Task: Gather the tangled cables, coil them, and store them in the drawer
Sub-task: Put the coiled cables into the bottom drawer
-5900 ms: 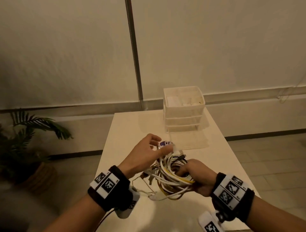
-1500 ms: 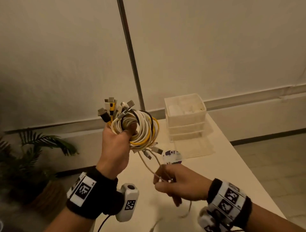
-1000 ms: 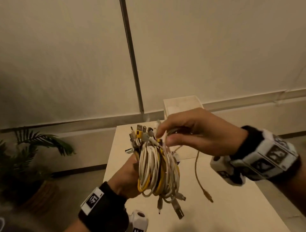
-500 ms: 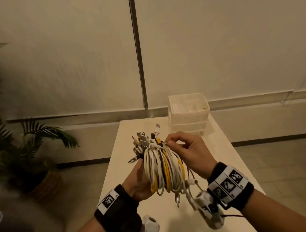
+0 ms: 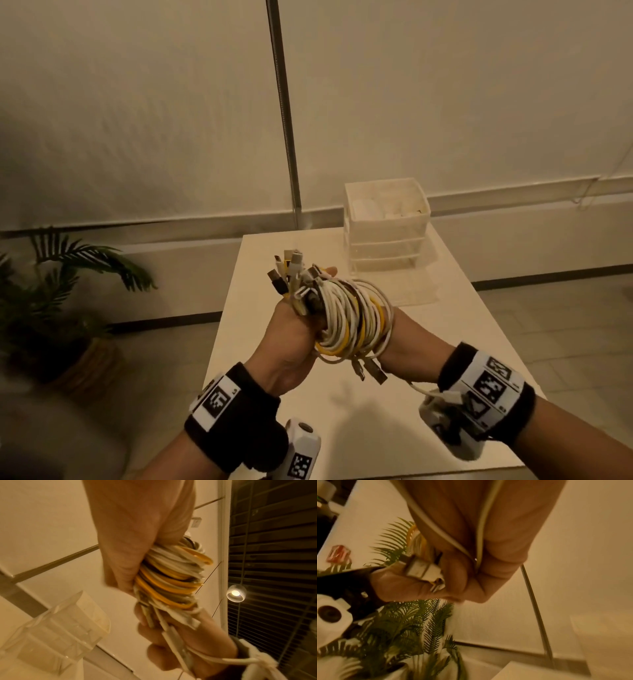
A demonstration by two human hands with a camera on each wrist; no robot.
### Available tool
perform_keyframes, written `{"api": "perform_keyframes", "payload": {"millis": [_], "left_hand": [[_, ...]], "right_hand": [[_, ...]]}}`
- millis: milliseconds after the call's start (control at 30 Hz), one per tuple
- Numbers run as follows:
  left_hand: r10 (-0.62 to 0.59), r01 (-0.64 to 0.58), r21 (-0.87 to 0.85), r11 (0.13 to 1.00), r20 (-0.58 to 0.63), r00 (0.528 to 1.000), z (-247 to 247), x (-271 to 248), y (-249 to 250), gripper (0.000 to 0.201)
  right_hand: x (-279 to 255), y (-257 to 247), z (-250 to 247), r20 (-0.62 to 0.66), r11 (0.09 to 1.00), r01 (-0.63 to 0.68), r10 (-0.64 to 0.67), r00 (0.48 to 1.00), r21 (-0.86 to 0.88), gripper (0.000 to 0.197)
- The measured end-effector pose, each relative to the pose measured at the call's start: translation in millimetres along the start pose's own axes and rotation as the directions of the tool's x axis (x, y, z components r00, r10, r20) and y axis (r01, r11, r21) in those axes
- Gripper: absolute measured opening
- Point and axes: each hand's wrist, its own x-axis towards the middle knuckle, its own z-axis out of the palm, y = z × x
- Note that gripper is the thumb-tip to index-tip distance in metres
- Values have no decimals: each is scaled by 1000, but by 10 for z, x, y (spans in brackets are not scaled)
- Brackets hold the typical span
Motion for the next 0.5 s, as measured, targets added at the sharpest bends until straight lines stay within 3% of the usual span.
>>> {"api": "perform_keyframes", "payload": {"millis": [100,300,400,500], "left_hand": [[-27,28,-4,1000,74,997,-31,32,69,56],[-45,32,104,994,123,991,52,23,99,30],[-38,0,227,974,164,986,88,-24,67,21],[5,-49,269,962,163,987,148,-50,74,33]], "right_hand": [[39,-51,-86,47,992,78,-73,996,-101,23],[40,-60,-166,174,977,-11,49,983,-215,28],[65,-29,-186,226,962,-26,90,970,-272,13],[99,77,-176,214,948,-22,94,972,-319,16]]}}
